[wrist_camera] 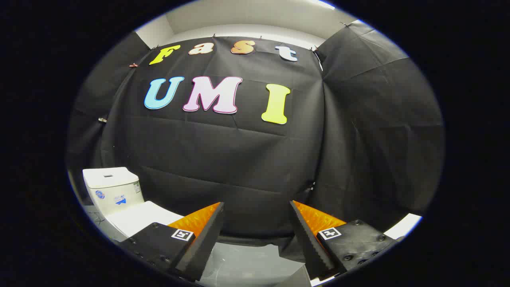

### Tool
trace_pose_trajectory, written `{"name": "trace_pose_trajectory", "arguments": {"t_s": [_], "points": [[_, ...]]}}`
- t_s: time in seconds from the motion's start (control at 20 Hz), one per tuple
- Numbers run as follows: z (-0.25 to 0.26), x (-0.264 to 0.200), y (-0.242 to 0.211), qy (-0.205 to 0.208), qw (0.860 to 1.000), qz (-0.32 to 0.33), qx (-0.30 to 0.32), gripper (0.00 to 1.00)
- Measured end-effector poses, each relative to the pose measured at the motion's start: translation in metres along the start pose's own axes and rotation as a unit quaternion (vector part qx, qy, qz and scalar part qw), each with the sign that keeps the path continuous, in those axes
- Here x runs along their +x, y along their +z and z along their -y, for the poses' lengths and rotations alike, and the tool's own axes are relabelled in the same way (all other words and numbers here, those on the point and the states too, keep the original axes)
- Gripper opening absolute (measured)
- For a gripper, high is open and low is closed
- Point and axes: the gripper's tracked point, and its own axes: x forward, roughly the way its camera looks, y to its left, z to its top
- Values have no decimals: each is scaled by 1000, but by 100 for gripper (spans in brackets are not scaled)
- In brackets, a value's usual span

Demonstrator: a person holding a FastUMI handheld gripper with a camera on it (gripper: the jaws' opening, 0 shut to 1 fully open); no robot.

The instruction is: Open the toilet lid.

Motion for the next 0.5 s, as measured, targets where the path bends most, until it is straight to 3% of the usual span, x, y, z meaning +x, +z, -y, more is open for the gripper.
{"name": "trace_pose_trajectory", "arguments": {"t_s": [0.5], "points": [[1,1,0,-1,1000,-1,2,98]]}}
